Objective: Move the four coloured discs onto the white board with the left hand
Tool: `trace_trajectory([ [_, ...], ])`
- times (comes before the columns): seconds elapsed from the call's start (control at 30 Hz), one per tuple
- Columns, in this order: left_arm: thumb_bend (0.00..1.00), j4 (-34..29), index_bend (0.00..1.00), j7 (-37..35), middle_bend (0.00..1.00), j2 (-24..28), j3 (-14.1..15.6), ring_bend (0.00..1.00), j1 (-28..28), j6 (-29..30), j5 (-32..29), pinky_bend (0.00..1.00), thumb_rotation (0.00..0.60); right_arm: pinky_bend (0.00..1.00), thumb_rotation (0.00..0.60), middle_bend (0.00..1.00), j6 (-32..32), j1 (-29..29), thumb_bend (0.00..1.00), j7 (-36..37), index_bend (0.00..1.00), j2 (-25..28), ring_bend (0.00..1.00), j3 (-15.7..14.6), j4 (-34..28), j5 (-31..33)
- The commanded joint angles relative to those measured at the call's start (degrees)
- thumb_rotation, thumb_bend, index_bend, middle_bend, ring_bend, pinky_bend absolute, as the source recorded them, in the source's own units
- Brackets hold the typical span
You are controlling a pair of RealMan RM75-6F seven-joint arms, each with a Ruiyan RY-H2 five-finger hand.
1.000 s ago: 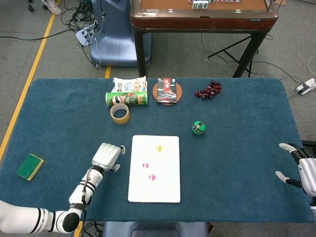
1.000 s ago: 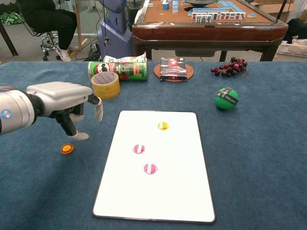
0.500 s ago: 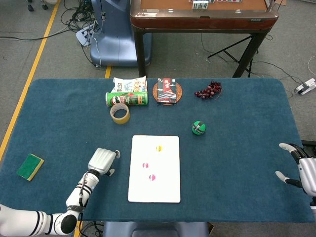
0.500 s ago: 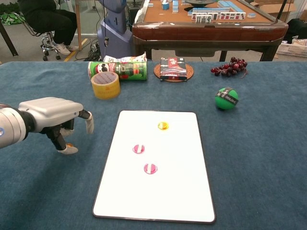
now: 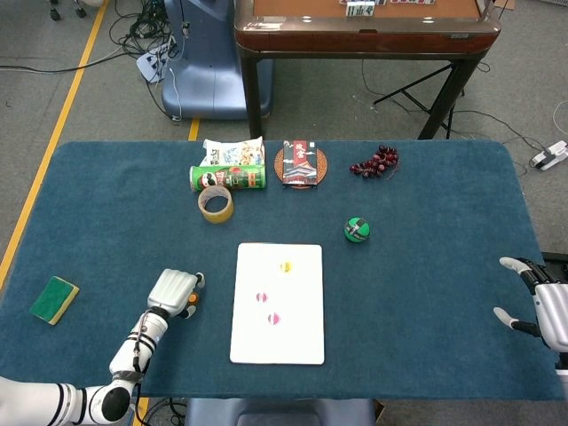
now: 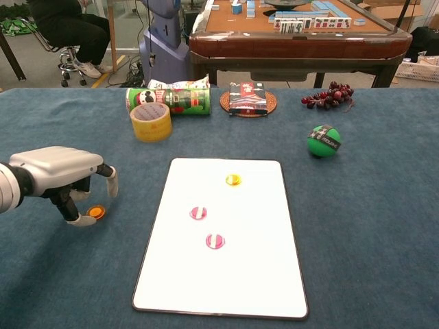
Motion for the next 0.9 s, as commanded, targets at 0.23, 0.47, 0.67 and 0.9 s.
trace_trajectory([
  [0.23, 0.27, 1.8, 0.51, -0.2, 1.00, -0.3, -0.4, 1.00, 0.7, -0.9, -0.5, 1.00, 0.600, 0.48, 0.600, 0.28, 0.0, 0.0, 0.00, 0.1, 0.25, 0.0, 0.29, 0.1, 0.0, 0.2],
  [0.47, 0.27, 2.6, 0.52, -0.1, 1.00, -0.5, -0.6, 1.00, 1.1, -1.4, -0.6, 1.00, 0.600, 0.48, 0.600, 0.28, 0.0, 0.0, 0.00, 0.1, 0.25, 0.0, 0.29, 0.1, 0.0, 0.2],
  [0.67, 0.27, 3.1, 0.52, -0.2, 1.00, -0.7, -0.9, 1.00, 1.4, -1.7, -0.4, 1.00, 0.600, 0.48, 0.600, 0.28, -0.1, 0.1, 0.00, 0.0, 0.25, 0.0, 0.29, 0.0, 0.0, 0.2],
  [0.9, 0.27, 3.5, 0.53, 0.0, 1.00, -1.3, -1.5, 1.00, 1.4, -2.2, -0.7, 1.00, 0.600, 0.48, 0.600, 0.28, -0.1, 0.1, 0.00, -0.1, 0.25, 0.0, 0.29, 0.0, 0.0, 0.2],
])
